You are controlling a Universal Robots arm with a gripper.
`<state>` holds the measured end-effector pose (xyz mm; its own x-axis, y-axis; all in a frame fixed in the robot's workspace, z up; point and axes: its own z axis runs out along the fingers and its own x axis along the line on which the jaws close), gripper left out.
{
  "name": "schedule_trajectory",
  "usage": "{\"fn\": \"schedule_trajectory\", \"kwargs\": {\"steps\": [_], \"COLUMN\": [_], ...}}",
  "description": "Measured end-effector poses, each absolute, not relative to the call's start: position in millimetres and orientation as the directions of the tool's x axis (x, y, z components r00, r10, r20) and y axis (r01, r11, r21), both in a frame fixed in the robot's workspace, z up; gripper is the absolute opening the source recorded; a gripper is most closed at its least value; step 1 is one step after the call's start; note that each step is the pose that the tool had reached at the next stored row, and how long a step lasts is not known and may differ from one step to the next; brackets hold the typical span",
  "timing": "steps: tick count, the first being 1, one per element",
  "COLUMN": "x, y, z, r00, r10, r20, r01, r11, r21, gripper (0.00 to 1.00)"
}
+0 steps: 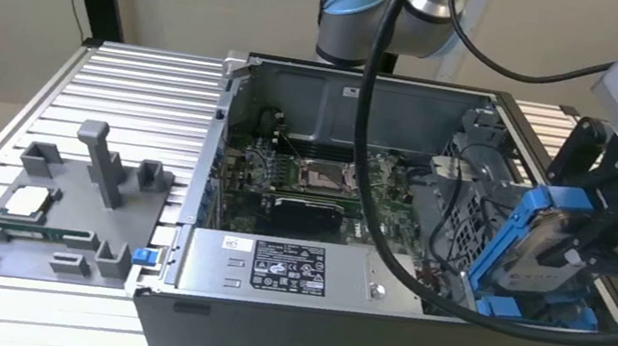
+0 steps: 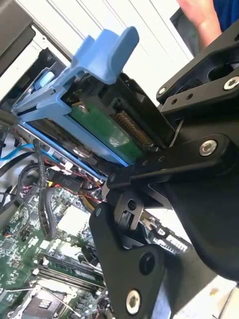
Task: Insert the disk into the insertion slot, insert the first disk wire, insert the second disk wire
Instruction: 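Insert the disk into the insertion slot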
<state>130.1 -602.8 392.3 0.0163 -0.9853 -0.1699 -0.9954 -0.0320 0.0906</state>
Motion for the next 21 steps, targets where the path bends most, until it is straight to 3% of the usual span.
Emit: {"fn": "schedule_trajectory", "kwargs": {"steps": [11, 21], "x": [131, 138], "y": [-603, -607], "z": [418, 418], "r00": [0.011, 0.009], "r10": [-0.985, -0.985], "r20": [-0.174, -0.174], "r01": [-0.992, -0.991], "r11": [-0.032, -0.032], "r21": [0.123, 0.130], "gripper": [0.00, 0.00]}}
